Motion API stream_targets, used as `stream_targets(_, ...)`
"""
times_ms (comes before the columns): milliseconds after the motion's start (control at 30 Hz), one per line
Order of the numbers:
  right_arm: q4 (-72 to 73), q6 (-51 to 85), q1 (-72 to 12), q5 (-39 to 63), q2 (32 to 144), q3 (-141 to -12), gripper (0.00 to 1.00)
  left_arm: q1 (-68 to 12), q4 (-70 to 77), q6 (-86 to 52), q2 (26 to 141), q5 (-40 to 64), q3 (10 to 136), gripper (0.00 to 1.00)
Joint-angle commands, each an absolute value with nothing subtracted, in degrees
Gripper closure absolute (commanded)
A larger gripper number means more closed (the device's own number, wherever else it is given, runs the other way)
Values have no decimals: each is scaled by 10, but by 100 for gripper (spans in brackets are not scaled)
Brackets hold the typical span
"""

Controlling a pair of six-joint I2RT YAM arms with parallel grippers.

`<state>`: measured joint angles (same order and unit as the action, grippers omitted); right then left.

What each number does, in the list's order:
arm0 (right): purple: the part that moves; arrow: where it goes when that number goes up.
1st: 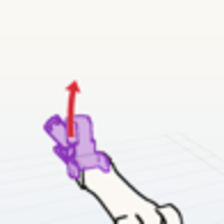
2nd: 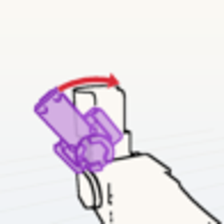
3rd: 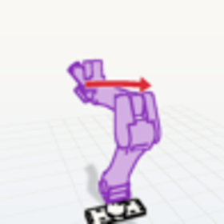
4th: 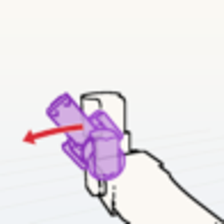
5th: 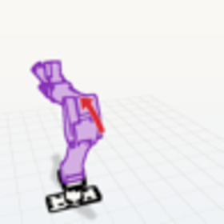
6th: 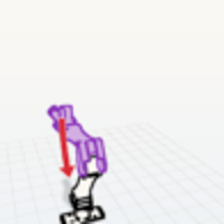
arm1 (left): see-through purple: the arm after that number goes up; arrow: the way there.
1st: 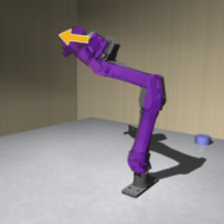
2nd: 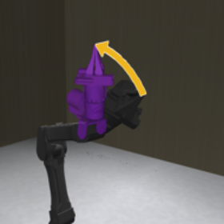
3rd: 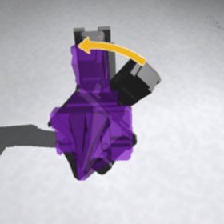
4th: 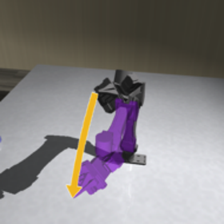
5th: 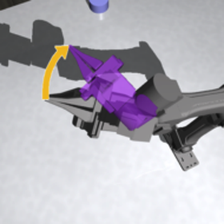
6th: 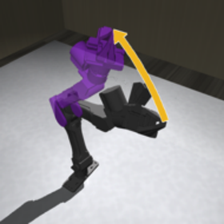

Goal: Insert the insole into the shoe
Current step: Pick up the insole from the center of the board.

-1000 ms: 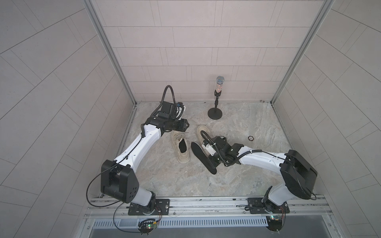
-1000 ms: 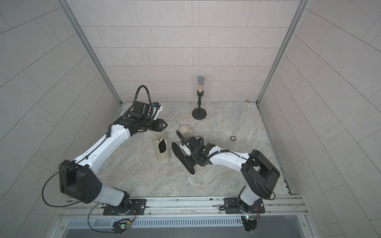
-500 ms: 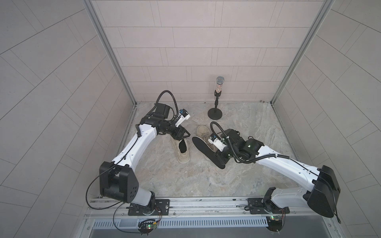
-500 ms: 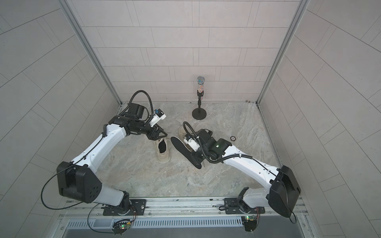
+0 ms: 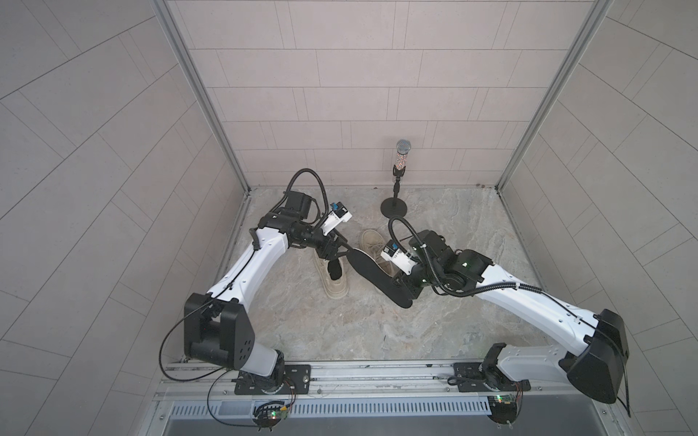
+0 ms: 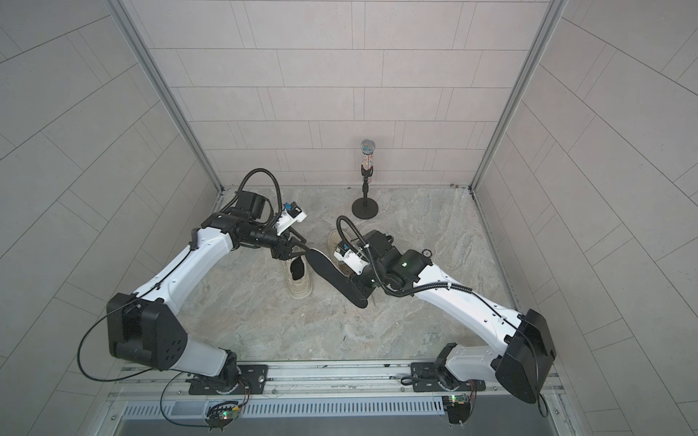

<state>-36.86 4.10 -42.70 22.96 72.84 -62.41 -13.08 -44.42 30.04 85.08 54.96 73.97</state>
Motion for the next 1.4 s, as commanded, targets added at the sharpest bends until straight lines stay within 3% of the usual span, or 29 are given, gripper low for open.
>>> stream_targets(0, -369, 38, -426, 250, 720, -638, 100, -132, -455, 335, 851, 576, 731, 45)
stream_targets(233, -357, 47, -426, 258, 720, -648, 100, -135, -475, 345, 853, 595, 727, 46)
stream_targets(333, -355, 47, -427, 256, 729, -655, 100, -139, -475, 342, 847, 595, 723, 51)
stream_targets(400, -353, 48, -426, 252, 735, -660, 100, -141, -475, 336, 845, 605, 725, 63)
stream_targets(533, -344, 53, -426, 245, 738, -663, 100, -146, -493, 329, 848, 619, 737, 100)
stream_targets(600, -339, 53, -425, 240, 737, -658, 94, -153, -496, 316, 847, 622, 742, 100)
stream_targets(700, -319, 49, -425, 219, 728, -641, 67, -163, -497, 289, 842, 619, 748, 100)
stream_targets(833, -284, 28, -422, 154, 720, -631, 53, -181, -527, 278, 841, 616, 763, 100)
stream_targets(1067, -271, -10, -408, 162, 743, -653, 49, -212, -581, 285, 855, 589, 792, 100)
stream_targets(1267, -238, -10, -406, 230, 753, -645, 52, -218, -592, 283, 859, 579, 812, 100)
stream_targets(1367, -229, -7, -406, 267, 754, -642, 61, -218, -592, 276, 859, 576, 816, 100)
